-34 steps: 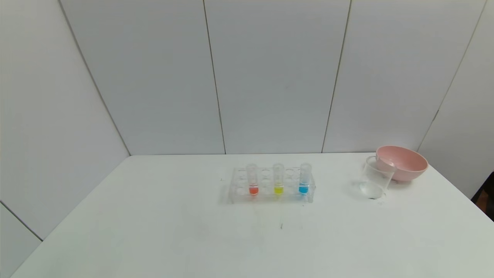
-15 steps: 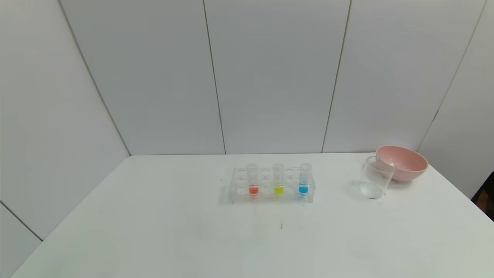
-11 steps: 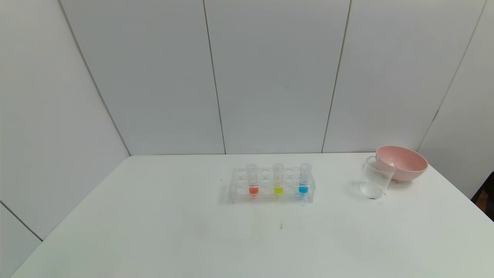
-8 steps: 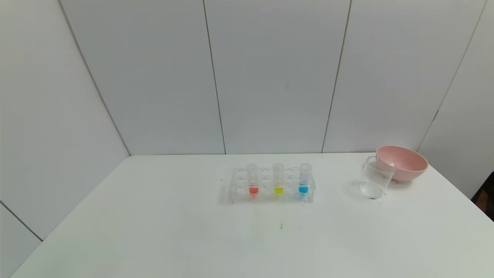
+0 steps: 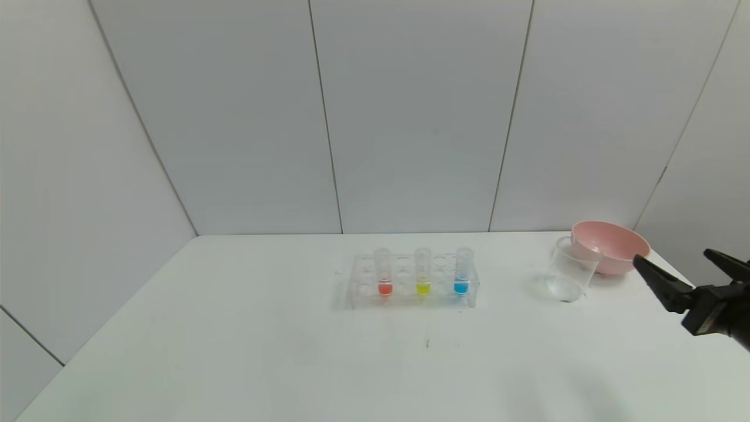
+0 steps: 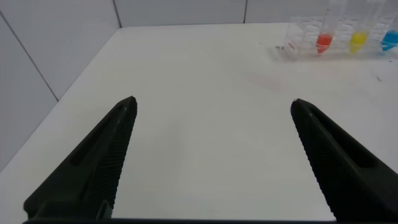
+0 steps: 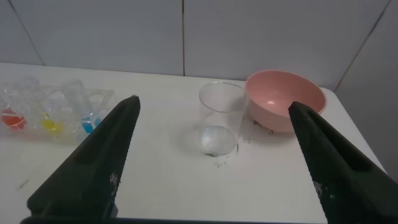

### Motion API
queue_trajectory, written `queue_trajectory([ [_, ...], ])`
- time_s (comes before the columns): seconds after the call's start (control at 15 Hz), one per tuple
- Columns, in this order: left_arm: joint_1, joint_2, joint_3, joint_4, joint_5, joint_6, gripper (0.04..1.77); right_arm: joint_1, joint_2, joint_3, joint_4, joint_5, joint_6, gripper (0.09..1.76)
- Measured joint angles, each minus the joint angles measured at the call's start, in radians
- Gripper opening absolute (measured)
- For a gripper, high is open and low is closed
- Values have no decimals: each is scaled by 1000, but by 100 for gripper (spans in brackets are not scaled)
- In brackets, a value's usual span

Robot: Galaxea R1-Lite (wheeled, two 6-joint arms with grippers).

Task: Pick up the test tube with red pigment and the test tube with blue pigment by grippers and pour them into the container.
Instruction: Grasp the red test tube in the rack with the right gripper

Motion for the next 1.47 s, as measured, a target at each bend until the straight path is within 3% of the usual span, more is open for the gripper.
queue_trajectory([
  [0.13,0,0,0,0,0,0,176,75,152,47,-201,-64,6,171],
  [0.27,0,0,0,0,0,0,176,171,273,84,-310,-149,13,171],
  [0.53,0,0,0,0,0,0,176,440,399,87,-345,-362,68,171],
  [0.8,0,0,0,0,0,0,176,695,497,-30,-350,-553,85,171],
  [1.13,0,0,0,0,0,0,176,802,632,-227,-329,-572,70,171],
  [1.47,0,0,0,0,0,0,176,881,695,-419,-176,-568,65,171],
])
